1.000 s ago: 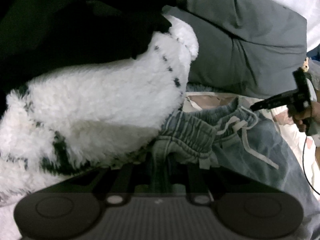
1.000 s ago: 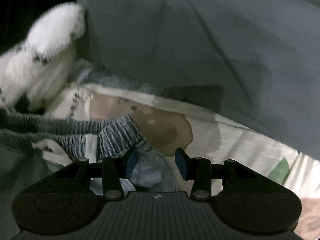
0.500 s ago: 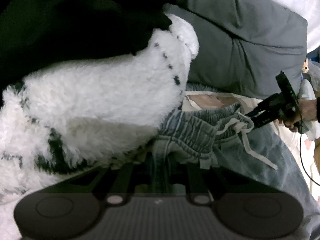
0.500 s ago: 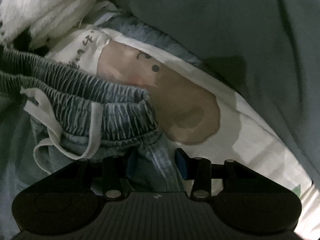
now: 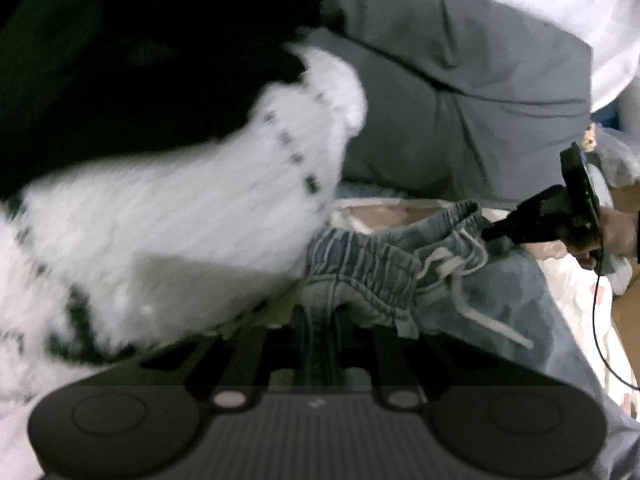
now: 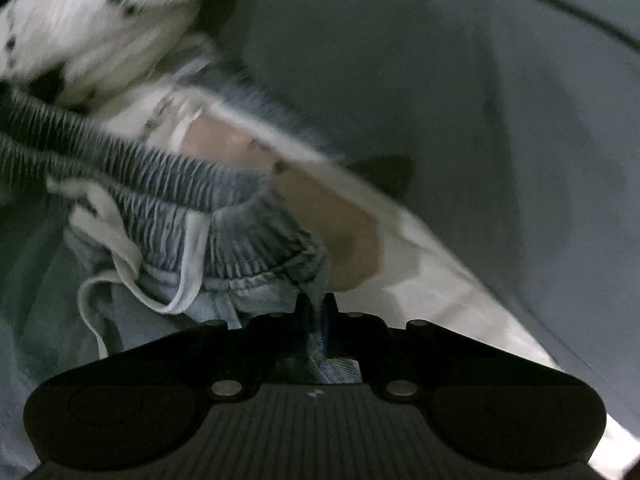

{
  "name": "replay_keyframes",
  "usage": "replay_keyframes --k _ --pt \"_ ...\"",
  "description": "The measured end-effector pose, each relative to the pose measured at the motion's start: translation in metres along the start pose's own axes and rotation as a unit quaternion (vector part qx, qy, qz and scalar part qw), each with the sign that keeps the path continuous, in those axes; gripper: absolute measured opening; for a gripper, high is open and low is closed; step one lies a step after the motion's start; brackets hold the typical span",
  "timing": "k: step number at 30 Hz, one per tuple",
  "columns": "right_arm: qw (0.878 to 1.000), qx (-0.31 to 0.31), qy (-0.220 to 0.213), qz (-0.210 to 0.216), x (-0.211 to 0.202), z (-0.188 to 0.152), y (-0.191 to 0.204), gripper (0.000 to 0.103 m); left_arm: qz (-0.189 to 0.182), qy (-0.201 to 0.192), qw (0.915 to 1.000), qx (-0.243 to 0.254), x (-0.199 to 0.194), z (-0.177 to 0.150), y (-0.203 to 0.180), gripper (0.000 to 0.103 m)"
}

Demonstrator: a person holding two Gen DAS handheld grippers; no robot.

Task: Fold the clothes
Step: 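Grasp the waistband with the right gripper while the left gripper holds it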

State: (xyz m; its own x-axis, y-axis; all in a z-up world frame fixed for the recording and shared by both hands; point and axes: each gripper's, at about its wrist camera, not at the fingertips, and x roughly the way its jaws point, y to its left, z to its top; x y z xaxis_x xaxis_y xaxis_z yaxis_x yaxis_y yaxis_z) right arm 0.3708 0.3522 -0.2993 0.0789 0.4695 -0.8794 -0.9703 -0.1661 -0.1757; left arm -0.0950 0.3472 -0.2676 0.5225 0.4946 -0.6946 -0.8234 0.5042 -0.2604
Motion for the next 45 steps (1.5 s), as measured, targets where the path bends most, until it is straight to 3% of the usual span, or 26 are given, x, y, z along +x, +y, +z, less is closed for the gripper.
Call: replay_keyframes --k 6,13,23,28,32,45 --pt "0.998 0.044 -0.016 -0.051 -0.046 -0.014 -0.021 0.002 -0.03 -0.014 0.9994 0.01 0.011 0.012 -0.019 0.014" --pt "0.987 0.106 -0.032 -0.119 -0.116 -0.042 -0.05 0.002 -0.081 -0.023 0.996 0.029 0.025 0.029 -0.044 0.013" --pt "0.966 0.151 -0.024 -0.208 -0.221 -0.083 -0.092 0.002 -0.183 -0.035 0.9799 0.072 0.051 0.048 -0.108 0.013" --pt "0.957 0.154 -0.023 -0.246 -0.255 -0.088 -0.109 0.002 -0.206 -0.042 0.9747 0.076 0.068 0.058 -0.13 0.013" --pt "0.953 0.165 -0.015 -0.254 -0.244 -0.088 -0.126 0.002 -0.196 -0.037 0.9768 0.079 0.087 0.056 -0.133 0.013" --pt "0.968 0.176 0.024 -0.176 -0.086 -0.063 -0.145 0.003 -0.069 -0.013 0.9965 0.045 0.128 0.051 -0.085 0.012"
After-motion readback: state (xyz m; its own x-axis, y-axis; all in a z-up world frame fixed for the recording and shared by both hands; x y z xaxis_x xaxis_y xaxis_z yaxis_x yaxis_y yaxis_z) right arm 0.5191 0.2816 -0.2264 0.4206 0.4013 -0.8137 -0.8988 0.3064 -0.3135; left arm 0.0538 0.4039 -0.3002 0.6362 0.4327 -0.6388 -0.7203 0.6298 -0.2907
